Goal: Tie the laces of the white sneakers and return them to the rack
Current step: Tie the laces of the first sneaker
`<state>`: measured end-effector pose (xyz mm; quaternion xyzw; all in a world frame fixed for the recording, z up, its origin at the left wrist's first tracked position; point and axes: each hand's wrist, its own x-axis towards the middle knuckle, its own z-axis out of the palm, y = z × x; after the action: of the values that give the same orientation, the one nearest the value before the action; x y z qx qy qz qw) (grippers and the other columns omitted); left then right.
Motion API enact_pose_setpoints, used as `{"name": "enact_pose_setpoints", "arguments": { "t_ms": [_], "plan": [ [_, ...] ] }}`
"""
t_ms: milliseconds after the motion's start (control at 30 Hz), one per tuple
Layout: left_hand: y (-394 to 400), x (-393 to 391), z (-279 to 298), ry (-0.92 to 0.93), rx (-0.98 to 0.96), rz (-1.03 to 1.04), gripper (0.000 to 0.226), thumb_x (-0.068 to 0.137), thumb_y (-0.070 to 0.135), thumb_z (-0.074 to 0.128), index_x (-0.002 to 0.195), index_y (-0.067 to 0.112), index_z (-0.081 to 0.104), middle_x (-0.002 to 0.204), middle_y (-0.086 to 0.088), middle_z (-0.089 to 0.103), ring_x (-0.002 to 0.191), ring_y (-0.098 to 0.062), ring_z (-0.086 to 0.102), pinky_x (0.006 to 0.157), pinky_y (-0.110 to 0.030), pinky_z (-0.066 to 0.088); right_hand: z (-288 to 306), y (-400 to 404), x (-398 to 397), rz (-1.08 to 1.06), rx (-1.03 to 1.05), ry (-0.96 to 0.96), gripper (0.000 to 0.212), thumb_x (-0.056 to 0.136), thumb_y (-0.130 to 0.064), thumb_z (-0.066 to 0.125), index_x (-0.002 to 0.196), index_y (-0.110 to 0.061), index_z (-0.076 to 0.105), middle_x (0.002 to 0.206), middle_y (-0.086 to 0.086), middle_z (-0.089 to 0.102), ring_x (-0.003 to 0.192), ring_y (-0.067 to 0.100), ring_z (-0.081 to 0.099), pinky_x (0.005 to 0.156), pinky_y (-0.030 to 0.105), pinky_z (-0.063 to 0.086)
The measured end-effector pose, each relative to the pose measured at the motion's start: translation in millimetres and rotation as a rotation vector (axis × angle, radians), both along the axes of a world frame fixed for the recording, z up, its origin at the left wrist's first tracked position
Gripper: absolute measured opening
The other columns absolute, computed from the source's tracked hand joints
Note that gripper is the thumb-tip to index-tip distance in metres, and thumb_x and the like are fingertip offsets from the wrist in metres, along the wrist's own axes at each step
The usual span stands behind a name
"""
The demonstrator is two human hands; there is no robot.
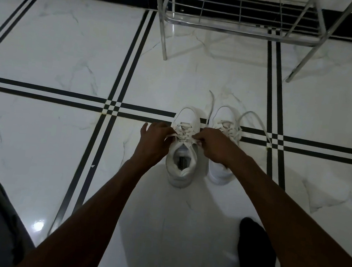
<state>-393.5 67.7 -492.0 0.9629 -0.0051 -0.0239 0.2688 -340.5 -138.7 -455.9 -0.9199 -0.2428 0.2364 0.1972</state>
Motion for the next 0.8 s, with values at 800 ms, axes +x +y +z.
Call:
{"name": "enact_pose_setpoints", "arguments": {
  "t_ms": [800],
  "plan": [
    [9.0,6.7,0.2,0.175,-0.304,0.100,0.037,0.093,0.009,0.063,0.128,0.017,0.070,0.124,-0.005,0.073,0.107,-0.018,0.068,0.088,-0.021,0.052,-4.5,3.6,-2.3,-0.174,0.151,-0.058,0.024,0.084,0.005,0.057,0.099,0.002,0.075,0.098,0.023,0.073,0.091,0.036,0.069,0.086,0.046,0.055]
  ]
}}
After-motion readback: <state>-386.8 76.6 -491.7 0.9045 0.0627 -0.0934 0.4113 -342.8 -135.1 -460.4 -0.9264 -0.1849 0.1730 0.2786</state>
